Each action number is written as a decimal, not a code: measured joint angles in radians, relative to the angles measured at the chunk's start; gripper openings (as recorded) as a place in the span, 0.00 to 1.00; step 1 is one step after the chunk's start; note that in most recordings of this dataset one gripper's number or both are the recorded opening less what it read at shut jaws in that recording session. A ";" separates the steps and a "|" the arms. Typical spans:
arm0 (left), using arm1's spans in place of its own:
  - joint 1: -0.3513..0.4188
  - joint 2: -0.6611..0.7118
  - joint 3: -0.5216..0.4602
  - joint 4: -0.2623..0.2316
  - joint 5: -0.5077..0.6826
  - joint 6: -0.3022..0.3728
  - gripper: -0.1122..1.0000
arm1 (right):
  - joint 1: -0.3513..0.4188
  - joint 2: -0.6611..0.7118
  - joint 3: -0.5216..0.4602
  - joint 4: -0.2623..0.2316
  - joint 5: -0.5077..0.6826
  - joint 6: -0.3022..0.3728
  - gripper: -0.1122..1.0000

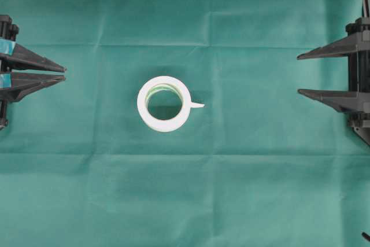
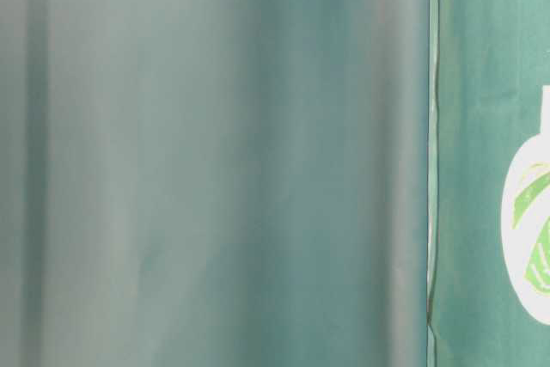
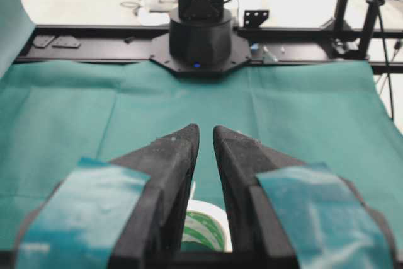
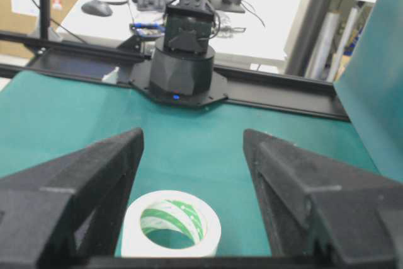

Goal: Peel off the duct tape with your right arm.
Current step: 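Move the left gripper toward the white tape roll, then lower the open left gripper over the tape roll's rim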

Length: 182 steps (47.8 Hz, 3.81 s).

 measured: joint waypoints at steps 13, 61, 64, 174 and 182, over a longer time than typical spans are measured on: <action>0.000 -0.026 0.035 -0.009 -0.005 -0.006 0.10 | -0.008 -0.002 0.037 -0.002 -0.020 0.000 0.09; 0.000 -0.034 0.064 -0.011 -0.008 -0.034 0.99 | -0.009 0.006 0.064 -0.002 -0.035 0.012 0.80; 0.000 -0.028 0.064 -0.011 -0.014 -0.035 0.99 | -0.009 0.008 0.066 -0.002 -0.035 0.012 0.80; -0.080 0.698 -0.560 -0.014 0.637 -0.032 0.98 | -0.009 0.043 0.071 -0.003 -0.061 0.014 0.79; -0.080 0.730 -0.572 -0.014 0.638 -0.032 0.98 | -0.009 0.043 0.074 -0.002 -0.061 0.012 0.79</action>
